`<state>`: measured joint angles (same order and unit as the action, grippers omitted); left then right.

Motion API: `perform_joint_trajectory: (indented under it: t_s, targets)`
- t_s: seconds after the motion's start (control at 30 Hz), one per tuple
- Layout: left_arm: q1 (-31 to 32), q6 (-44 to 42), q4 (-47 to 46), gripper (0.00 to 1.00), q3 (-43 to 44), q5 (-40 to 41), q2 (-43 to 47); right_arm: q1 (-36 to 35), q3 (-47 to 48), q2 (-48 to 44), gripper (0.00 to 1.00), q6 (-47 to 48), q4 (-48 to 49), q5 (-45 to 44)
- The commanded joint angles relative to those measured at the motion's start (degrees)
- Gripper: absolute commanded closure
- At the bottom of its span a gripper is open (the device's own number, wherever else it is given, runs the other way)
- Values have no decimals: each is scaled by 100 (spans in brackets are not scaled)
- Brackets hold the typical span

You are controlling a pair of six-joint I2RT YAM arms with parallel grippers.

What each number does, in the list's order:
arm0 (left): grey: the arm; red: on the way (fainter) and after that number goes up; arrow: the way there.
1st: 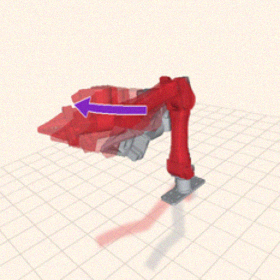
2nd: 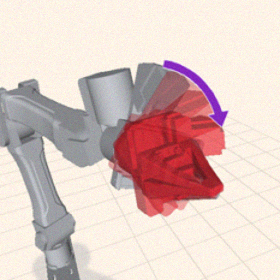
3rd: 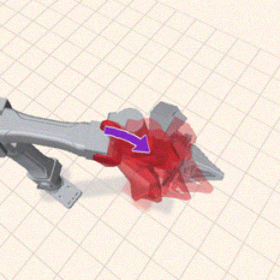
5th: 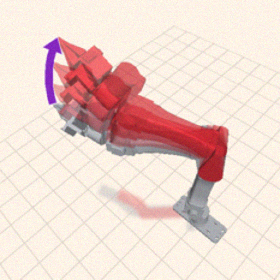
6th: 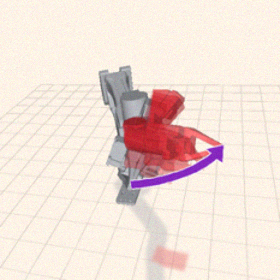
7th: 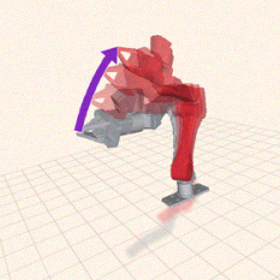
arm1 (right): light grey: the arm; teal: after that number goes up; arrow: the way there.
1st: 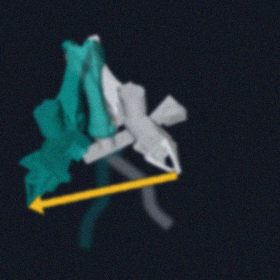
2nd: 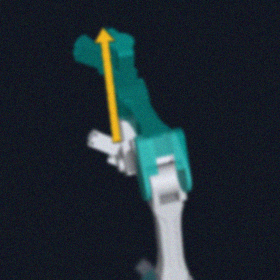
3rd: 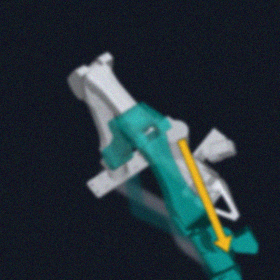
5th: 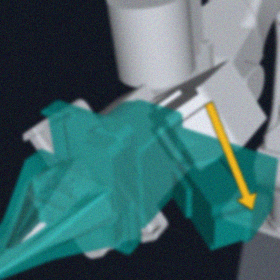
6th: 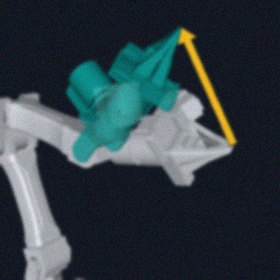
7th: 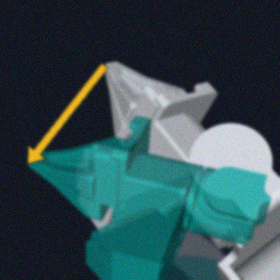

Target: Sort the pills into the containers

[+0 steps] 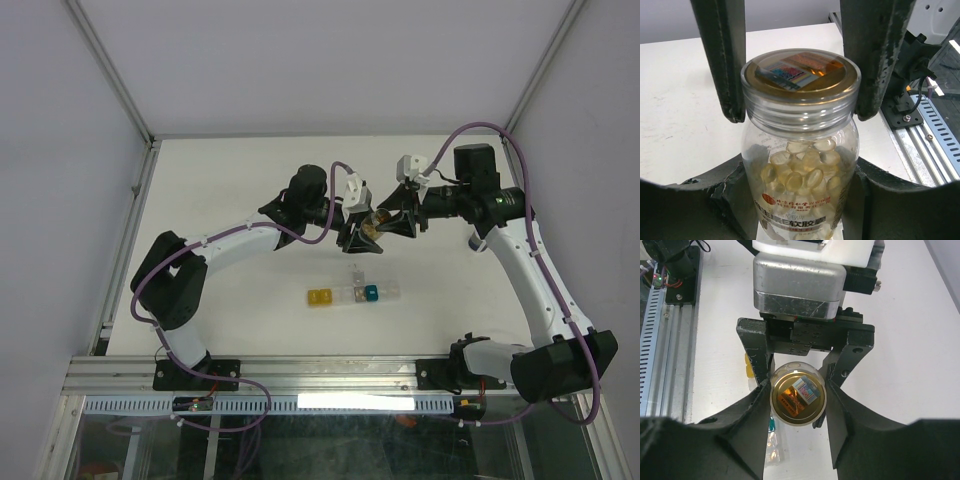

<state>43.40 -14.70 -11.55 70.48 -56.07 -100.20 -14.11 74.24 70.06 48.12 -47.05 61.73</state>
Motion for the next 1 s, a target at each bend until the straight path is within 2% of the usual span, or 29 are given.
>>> perform_joint_trajectory:
  t_s: [0.0,0.2,0.37,0.4,0.43,0.57,0.63,0.7,0.97]
  targets:
    - [-30,-111,-216,100,218,-22,126,9,27,-132,75,-117,188,30]
    - [-26,52,-492,100,101,993,182,51,14,-26,91,-1431,795,-820]
    - [-25,122,-525,100,164,1213,88,105,-152,16,95,-1816,1079,-766]
    - [-30,135,-555,97,142,1211,101,114,-173,15,96,-1829,1106,-729]
    - [-26,146,-596,84,104,1198,120,129,-194,4,96,-1844,1129,-699]
    - [-33,202,-892,49,-86,1062,198,248,-168,7,97,-1945,1207,-544]
    - [-27,204,-1011,28,-167,1017,224,320,-164,0,97,-1981,1249,-483]
    - [-25,197,-1170,3,-280,1050,269,366,-185,-11,97,-1997,1268,-447]
    - [-38,138,-1404,1,-501,1356,428,566,-300,-113,98,-2043,1349,-315]
